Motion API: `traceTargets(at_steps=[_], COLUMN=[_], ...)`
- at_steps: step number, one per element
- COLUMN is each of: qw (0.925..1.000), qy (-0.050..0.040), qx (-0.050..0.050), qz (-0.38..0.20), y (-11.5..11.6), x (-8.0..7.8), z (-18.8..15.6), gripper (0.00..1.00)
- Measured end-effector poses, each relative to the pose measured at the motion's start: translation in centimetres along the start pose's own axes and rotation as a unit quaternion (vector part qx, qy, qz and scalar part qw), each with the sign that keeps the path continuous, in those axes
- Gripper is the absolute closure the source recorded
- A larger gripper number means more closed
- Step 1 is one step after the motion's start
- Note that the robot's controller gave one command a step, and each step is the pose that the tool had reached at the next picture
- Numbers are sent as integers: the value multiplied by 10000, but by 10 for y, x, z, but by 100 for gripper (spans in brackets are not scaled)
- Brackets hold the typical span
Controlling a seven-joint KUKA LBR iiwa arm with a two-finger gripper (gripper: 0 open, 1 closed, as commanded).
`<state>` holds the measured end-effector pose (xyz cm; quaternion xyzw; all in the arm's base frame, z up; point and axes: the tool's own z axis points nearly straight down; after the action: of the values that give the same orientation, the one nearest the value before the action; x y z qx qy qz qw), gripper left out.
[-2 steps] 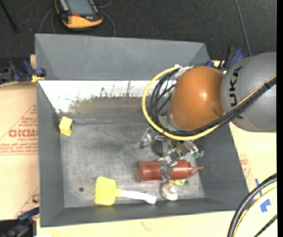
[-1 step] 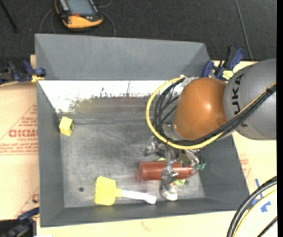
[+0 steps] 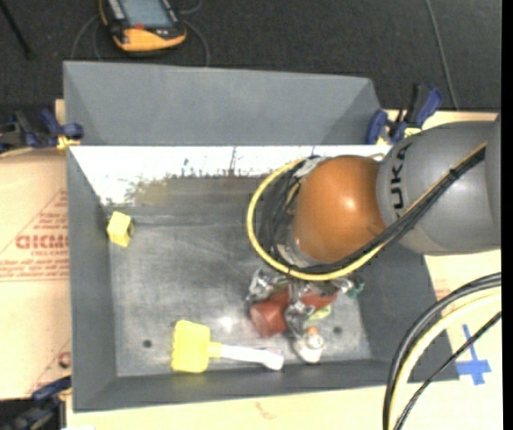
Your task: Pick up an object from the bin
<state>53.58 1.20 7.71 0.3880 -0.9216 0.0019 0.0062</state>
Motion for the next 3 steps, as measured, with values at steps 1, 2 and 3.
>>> traceTargets(at_steps=[1,2,3], qw=[10000,9914,9914], qy=[-1,5,3], qx=[0,-79,-80], qz=[2,-1310,-1303], y=[0,-25,-25], x=[0,-43,-43], z=[0,-25,-25], gripper=[100,100,100])
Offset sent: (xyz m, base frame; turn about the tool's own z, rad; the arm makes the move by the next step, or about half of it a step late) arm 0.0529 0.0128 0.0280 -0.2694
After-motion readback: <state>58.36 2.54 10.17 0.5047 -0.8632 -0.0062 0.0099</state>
